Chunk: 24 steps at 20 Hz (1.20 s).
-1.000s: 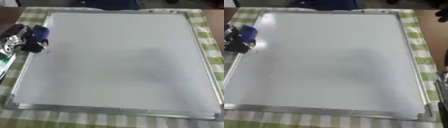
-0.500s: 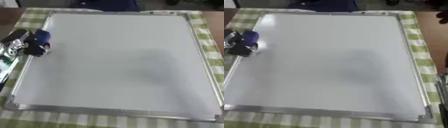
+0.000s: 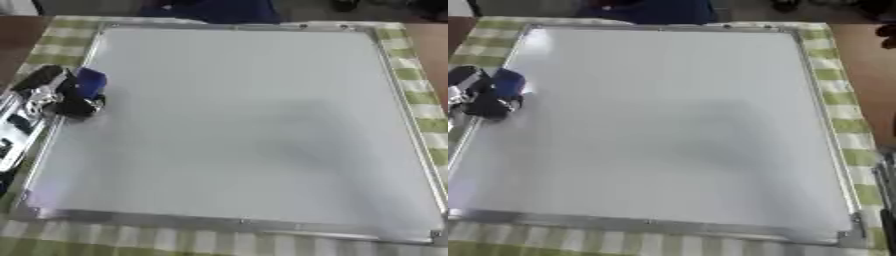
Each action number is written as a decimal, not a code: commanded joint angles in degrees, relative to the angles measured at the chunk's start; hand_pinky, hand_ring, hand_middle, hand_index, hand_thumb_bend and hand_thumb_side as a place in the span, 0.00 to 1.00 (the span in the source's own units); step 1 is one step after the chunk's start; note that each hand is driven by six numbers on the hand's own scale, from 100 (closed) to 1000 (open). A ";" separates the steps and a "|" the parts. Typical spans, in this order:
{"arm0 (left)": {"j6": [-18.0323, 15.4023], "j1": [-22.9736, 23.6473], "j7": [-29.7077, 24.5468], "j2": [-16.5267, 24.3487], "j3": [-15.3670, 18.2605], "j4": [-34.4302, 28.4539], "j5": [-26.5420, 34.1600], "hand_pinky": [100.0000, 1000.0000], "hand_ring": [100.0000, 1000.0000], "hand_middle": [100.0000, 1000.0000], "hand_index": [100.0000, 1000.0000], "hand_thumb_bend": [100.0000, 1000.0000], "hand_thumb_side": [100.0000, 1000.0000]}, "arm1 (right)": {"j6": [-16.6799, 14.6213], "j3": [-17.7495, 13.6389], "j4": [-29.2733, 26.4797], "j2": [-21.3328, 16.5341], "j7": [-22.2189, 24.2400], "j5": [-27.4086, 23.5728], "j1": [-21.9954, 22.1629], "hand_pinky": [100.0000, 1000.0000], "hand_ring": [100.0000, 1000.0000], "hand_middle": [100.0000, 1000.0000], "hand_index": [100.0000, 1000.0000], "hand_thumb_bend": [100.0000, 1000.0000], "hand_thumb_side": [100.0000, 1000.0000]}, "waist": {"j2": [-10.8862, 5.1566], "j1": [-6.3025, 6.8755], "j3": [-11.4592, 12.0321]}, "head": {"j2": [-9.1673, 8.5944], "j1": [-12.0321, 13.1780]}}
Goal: Wipe the whiteboard clean with a brush.
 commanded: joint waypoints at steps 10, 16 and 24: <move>-1.42 -0.26 -9.02 1.43 0.13 0.47 -1.74 0.52 0.63 0.46 0.30 0.26 0.53 | 0.41 -0.52 -1.14 -0.79 -0.73 -0.19 -0.38 0.57 0.47 0.40 0.32 0.00 0.78 | -1.36 0.02 0.41 | -0.58 0.00; -1.82 -0.18 -12.33 1.79 0.61 -0.48 -2.55 0.54 0.66 0.49 0.38 0.38 0.68 | 0.60 -0.53 -1.14 -0.78 -1.09 -0.17 -0.35 0.57 0.47 0.40 0.32 0.00 0.77 | -1.40 -0.08 0.48 | -0.54 0.06; -1.42 -0.22 -12.27 1.69 0.78 -0.42 -3.76 0.52 0.65 0.48 0.36 0.20 0.57 | 0.60 -0.50 -1.14 -0.70 -1.51 -0.39 -0.42 0.57 0.47 0.40 0.31 0.00 0.76 | -1.25 -0.21 0.54 | -0.64 0.18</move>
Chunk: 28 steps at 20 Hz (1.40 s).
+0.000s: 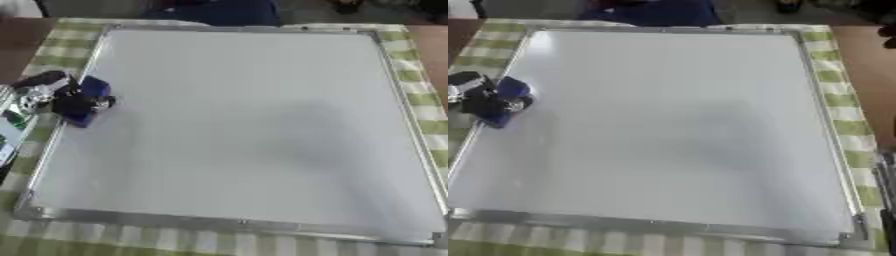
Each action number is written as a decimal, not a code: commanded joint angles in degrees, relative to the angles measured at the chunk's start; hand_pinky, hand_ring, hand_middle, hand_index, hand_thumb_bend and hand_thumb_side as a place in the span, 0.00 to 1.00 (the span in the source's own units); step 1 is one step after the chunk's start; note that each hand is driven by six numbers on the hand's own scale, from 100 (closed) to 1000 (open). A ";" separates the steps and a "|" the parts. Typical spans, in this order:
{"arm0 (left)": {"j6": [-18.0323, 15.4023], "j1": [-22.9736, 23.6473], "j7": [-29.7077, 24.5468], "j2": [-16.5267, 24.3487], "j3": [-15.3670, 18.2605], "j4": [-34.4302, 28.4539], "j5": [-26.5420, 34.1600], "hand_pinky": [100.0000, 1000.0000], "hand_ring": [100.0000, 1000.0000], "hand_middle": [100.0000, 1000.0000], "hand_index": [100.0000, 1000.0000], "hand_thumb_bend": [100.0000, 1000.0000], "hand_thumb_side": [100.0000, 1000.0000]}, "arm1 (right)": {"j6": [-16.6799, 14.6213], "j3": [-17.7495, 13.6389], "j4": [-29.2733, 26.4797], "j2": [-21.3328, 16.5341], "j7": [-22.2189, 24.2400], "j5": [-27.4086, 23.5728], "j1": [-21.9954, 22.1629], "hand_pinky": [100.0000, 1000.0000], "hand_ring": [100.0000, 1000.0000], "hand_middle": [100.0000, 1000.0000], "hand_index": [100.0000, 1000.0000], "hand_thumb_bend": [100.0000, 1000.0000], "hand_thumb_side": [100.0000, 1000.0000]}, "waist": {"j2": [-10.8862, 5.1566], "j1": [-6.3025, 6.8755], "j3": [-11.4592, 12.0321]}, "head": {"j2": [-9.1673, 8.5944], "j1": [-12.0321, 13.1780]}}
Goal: Wipe the whiteboard clean with a brush.
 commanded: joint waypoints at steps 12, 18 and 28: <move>0.21 0.07 1.04 0.37 -0.08 0.63 -0.15 0.46 0.59 0.42 0.31 0.05 0.43 | 0.02 -0.49 -1.14 -0.57 -0.50 -0.40 -0.46 0.57 0.47 0.40 0.31 0.00 0.77 | -0.83 -0.15 0.12 | -0.86 0.19; 0.14 0.05 1.63 0.21 -0.17 0.81 -0.05 0.42 0.55 0.38 0.30 0.01 0.40 | 0.03 -0.47 -1.14 -0.54 -0.52 -0.42 -0.48 0.57 0.47 0.40 0.31 0.00 0.77 | -0.81 -0.18 0.04 | -0.99 0.20; -0.44 -0.25 0.98 -0.20 -1.19 -0.02 1.65 0.39 0.52 0.35 0.30 0.00 0.42 | 0.19 -0.43 -1.14 -0.56 -0.65 -0.48 -0.58 0.57 0.47 0.40 0.31 0.00 0.77 | -0.80 -0.14 -0.16 | -0.84 0.36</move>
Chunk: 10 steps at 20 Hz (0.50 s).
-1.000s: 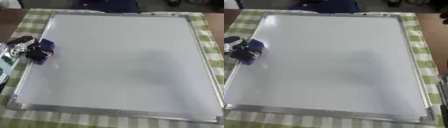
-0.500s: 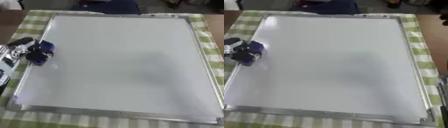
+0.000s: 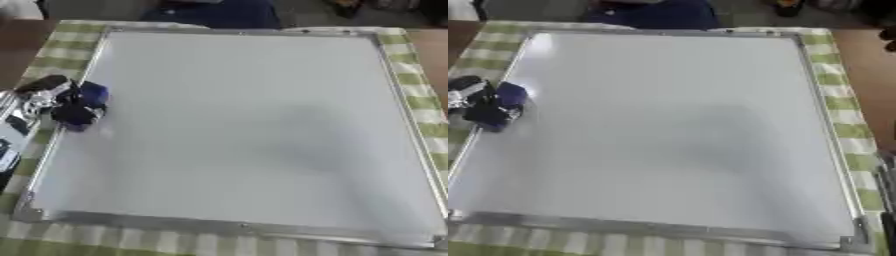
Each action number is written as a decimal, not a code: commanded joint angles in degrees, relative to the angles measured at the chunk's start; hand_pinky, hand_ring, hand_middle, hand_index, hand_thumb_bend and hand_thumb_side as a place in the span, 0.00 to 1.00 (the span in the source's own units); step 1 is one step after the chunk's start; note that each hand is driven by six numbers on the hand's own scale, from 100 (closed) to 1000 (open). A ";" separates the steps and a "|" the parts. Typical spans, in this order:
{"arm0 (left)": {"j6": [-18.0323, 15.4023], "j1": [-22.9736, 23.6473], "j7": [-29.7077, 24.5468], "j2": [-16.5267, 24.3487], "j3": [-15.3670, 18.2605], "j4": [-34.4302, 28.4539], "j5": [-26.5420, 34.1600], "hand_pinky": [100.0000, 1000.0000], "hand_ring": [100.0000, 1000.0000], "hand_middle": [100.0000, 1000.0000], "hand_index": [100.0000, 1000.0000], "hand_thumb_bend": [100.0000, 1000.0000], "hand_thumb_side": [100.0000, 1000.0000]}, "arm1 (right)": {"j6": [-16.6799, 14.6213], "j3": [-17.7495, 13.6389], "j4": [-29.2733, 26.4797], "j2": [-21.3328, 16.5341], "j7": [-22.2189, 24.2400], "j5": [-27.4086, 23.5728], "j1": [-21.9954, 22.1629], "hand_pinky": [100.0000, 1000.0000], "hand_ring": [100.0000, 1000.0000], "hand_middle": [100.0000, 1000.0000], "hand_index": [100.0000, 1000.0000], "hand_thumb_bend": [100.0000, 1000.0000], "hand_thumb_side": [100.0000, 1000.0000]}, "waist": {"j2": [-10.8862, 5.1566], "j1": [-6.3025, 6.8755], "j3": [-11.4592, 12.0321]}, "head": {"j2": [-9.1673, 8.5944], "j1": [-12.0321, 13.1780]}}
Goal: Wipe the whiteboard clean with a brush.
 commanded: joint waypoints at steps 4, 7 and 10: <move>-0.42 -0.38 -1.23 0.30 -1.43 -1.64 1.47 0.38 0.52 0.35 0.31 0.00 0.43 | 0.21 -0.40 -1.14 -0.60 -0.29 -0.33 -0.63 0.57 0.47 0.40 0.31 0.00 0.77 | -0.88 -0.07 -0.09 | -0.34 0.36; -0.65 -0.37 -1.62 0.27 -2.06 -2.45 1.57 0.38 0.51 0.34 0.30 0.00 0.42 | 0.25 -0.38 -1.14 -0.60 -0.37 -0.37 -0.64 0.57 0.47 0.40 0.31 0.00 0.77 | -0.91 -0.04 -0.16 | -0.33 0.39; -1.25 -0.41 -2.18 0.19 -3.00 -3.11 1.04 0.37 0.51 0.34 0.30 0.00 0.42 | 0.31 -0.35 -1.14 -0.55 -0.38 -0.48 -0.68 0.57 0.47 0.40 0.31 0.00 0.77 | -0.98 0.01 -0.28 | -0.37 0.46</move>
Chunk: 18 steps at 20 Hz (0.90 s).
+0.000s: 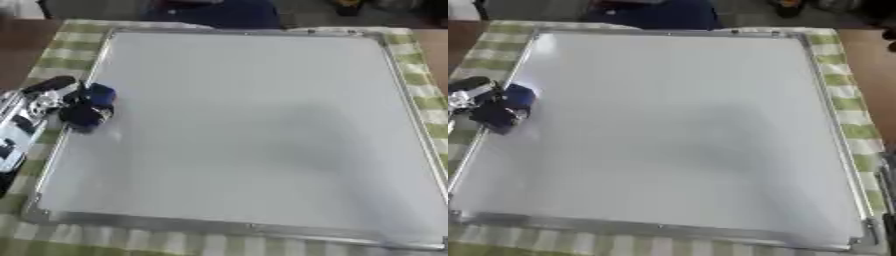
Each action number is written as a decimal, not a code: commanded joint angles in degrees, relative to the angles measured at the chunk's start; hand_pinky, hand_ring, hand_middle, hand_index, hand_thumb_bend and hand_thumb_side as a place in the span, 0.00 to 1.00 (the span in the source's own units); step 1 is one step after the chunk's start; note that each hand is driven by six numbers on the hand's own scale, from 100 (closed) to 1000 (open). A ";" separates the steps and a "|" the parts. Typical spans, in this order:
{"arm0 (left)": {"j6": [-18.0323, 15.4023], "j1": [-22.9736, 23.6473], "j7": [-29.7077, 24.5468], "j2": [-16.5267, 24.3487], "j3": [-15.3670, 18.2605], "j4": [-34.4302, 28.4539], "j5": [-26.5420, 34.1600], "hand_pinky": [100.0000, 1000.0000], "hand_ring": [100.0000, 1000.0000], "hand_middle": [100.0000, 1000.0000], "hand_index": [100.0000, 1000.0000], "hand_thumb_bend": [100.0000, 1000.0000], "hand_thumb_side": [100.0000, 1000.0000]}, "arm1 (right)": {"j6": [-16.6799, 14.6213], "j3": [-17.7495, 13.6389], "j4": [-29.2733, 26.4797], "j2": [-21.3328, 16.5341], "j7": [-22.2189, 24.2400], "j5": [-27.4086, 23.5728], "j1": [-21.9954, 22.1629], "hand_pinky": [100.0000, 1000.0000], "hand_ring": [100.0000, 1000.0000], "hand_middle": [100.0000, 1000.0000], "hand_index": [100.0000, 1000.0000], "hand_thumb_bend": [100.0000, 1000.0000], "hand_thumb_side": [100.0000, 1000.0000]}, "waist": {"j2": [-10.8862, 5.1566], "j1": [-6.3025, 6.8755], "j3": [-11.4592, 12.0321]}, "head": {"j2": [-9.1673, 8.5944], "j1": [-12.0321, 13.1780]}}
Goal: Wipe the whiteboard clean with a brush.
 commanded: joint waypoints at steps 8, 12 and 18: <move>-2.50 -0.68 -2.48 -0.37 -3.27 -1.14 -2.95 0.37 0.52 0.34 0.31 0.02 0.41 | 0.18 -0.42 -1.14 -0.49 -0.22 -0.73 -0.62 0.58 0.47 0.40 0.31 0.00 0.77 | -1.07 -0.09 -0.34 | -0.50 0.38; -3.39 -0.88 -2.40 -0.45 -3.58 -1.87 -5.35 0.37 0.52 0.35 0.31 0.02 0.41 | 0.32 -0.38 -1.14 -0.38 -0.04 -0.68 -0.55 0.58 0.47 0.40 0.31 0.00 0.77 | -1.00 -0.02 -0.27 | -0.38 0.42; -3.73 -1.10 -2.79 -0.58 -3.68 -2.79 -7.02 0.36 0.51 0.34 0.30 0.03 0.41 | 0.44 -0.45 -1.14 -0.33 0.00 -0.61 -0.39 0.58 0.47 0.40 0.31 0.00 0.77 | -1.04 0.14 -0.08 | -0.22 0.44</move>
